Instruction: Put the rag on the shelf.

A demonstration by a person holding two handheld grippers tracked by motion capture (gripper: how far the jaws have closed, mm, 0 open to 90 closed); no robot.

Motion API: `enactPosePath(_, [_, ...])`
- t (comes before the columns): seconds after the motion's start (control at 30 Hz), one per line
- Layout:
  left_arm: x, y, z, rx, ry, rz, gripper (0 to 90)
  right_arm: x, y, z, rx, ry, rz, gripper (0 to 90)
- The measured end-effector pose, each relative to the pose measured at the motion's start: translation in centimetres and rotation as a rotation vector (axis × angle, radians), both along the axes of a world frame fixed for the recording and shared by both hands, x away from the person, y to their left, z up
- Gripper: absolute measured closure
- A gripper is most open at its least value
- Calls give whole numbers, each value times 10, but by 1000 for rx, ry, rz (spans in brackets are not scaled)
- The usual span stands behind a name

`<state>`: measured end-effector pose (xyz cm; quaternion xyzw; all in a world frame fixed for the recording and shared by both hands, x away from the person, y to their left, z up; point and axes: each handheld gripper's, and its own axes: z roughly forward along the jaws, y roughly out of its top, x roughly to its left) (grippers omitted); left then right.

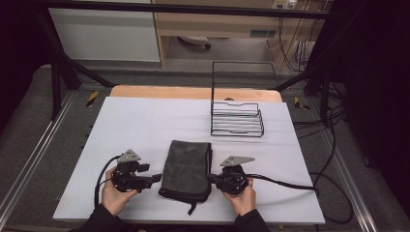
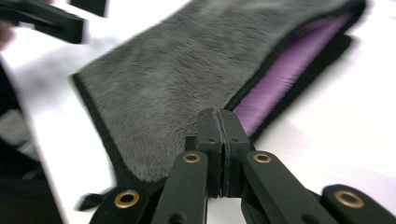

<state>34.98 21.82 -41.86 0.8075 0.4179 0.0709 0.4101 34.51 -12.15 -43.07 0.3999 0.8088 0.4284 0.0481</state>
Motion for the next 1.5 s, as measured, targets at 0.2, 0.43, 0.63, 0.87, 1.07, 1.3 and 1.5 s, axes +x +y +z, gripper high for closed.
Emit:
enactPosePath(0.2, [1,-16,-6,4,41,-51,375,4,-3,-13,15,39,-10,687])
enactPosePath(0.43, [-1,-24,-20,39,142,-88,529,0,3,-23,22,61,-40,514])
enactPosePath(0.63, [-9,-25,-22,13,190,-52,707,0,7,-28,51,73,-48,647])
enactPosePath(0.87, [-18,-29,-19,-54,218,-55,827,8,3,-20,59,97,-19,833])
enactPosePath(1.07, [-27,-33,-16,0,183,-65,821,7,-1,-14,38,108,21,821])
enactPosePath(1.3, [-24,-27,-14,46,133,-70,572,7,-2,-17,7,39,13,581])
enactPosePath(1.5, [-9,-16,-3,42,58,-59,357,12,-11,-8,56,-65,16,345])
